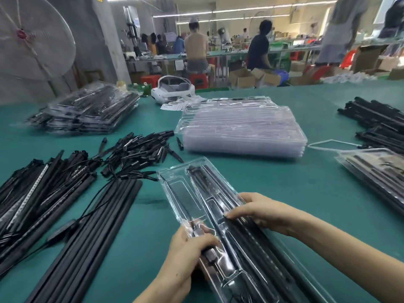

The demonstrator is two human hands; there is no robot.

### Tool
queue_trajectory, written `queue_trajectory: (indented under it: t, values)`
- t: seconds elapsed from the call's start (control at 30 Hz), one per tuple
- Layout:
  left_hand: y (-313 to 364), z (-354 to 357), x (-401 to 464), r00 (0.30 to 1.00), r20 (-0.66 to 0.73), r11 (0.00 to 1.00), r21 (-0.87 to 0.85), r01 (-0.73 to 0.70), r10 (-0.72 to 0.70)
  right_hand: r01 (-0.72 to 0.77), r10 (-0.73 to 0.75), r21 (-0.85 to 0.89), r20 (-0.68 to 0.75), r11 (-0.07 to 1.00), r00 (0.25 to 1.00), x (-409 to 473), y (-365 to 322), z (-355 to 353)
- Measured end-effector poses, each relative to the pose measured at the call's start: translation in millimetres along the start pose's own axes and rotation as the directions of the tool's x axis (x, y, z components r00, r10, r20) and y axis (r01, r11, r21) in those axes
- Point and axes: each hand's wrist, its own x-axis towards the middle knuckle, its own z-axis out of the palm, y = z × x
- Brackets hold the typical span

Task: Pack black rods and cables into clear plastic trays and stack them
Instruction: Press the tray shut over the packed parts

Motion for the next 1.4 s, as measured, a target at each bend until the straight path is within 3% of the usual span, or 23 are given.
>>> queue_trajectory:
  t: [0.13, 0.23, 0.37, 0.47, 0.57, 0.63, 0.7, 0.77, 0.83, 0.87, 0.9, 0.93, 0.97, 1.0, 1.03, 1.07, 1.17, 1.3, 1.33, 1.4]
  values:
    - [2.2, 17.7, -8.7, 1.0, 0.002, 0.997, -0.083, 0.003, -0.003, -0.001, -0.008, -0.082, -0.11, 0.997, 0.994, -4.4, -5.2, -7.5]
    - [5.9, 29.6, -15.4, 0.999, 0.024, 0.998, -0.061, -0.027, 0.029, -0.022, -0.052, -0.31, -0.226, 0.95, 0.973, -9.8, -10.8, -17.8]
    - [27.3, 45.7, -37.5, 0.983, 0.185, 0.999, -0.044, 0.002, 0.006, 0.015, -0.177, -0.498, -0.279, 0.867, 0.944, -28.2, -21.4, -39.6]
    - [43.7, 58.0, -59.8, 0.925, 0.38, 1.0, -0.016, -0.012, 0.017, 0.059, -0.251, -0.531, -0.298, 0.846, 0.921, -48.7, -35.6, -57.7]
    - [50.4, 61.6, -92.3, 0.767, 0.641, 0.989, 0.084, -0.12, 0.039, 0.057, -0.327, -0.641, -0.311, 0.765, 0.892, -72.7, -55.6, -81.4]
    - [58.1, 62.5, -109.5, 0.743, 0.669, 0.962, 0.196, -0.187, 0.008, 0.06, -0.357, -0.708, -0.279, 0.703, 0.891, -89.2, -69.4, -99.2]
    - [81.0, 75.4, -115.4, 0.781, 0.619, 0.865, 0.345, -0.366, 0.084, 0.076, -0.349, -0.728, -0.232, 0.681, 0.908, -106.4, -81.3, -114.8]
    - [113.3, 86.7, -106.1, 0.784, 0.48, 0.753, 0.32, -0.574, 0.394, 0.074, -0.301, -0.738, -0.18, 0.671, 0.937, -118.6, -89.3, -126.1]
    - [142.2, 90.9, -80.0, 0.622, 0.425, 0.502, 0.368, -0.783, 0.658, 0.057, -0.244, -0.773, -0.129, 0.631, 0.961, -123.6, -93.9, -131.3]
    - [155.3, 97.3, -61.7, 0.572, 0.457, 0.333, 0.503, -0.798, 0.681, 0.049, -0.234, -0.813, -0.109, 0.58, 0.966, -123.9, -95.3, -131.6]
    - [163.6, 103.6, -39.8, 0.619, 0.496, 0.219, 0.645, -0.732, 0.609, 0.046, -0.239, -0.862, -0.088, 0.505, 0.967, -123.8, -96.8, -129.7]
    - [166.9, 110.1, -24.8, 0.736, 0.525, 0.227, 0.726, -0.649, 0.428, 0.045, -0.248, -0.909, -0.065, 0.413, 0.967, -122.7, -98.0, -127.5]
    - [164.5, 122.8, -13.1, 0.801, 0.559, 0.332, 0.73, -0.597, 0.214, 0.048, -0.257, -0.946, -0.038, 0.32, 0.966, -122.7, -99.4, -124.9]
    - [151.6, 130.2, -8.4, 0.781, 0.624, 0.492, 0.677, -0.548, 0.011, 0.047, -0.266, -0.972, -0.016, 0.228, 0.964, -123.0, -100.9, -122.7]
    - [137.6, 141.0, -9.1, 0.719, 0.682, 0.631, 0.617, -0.47, -0.132, 0.045, -0.28, -0.99, 0.006, 0.131, 0.96, -124.2, -102.0, -121.8]
    - [125.1, 151.9, -7.1, 0.651, 0.73, 0.725, 0.561, -0.4, -0.206, 0.035, -0.301, -0.999, 0.025, 0.029, 0.953, -126.4, -102.8, -123.0]
    - [88.8, 184.5, -8.0, 0.564, 0.824, 0.904, 0.284, -0.321, -0.058, -0.02, -0.397, -0.979, 0.063, -0.201, 0.916, -134.4, -101.0, -137.8]
    - [54.5, 236.4, -26.1, 0.607, 0.791, 0.993, -0.004, -0.117, 0.075, -0.094, -0.516, -0.932, 0.108, -0.35, 0.85, -148.6, -79.9, -168.9]
    - [47.3, 251.8, -31.8, 0.627, 0.775, 0.996, -0.054, -0.067, 0.084, -0.155, -0.526, -0.937, 0.036, -0.314, 0.85, -151.7, -73.4, -178.9]
    - [34.1, 282.0, -39.4, 0.678, 0.729, 0.994, -0.106, -0.029, 0.097, -0.285, -0.479, -0.948, -0.187, -0.141, 0.858, -160.7, -59.5, -199.6]
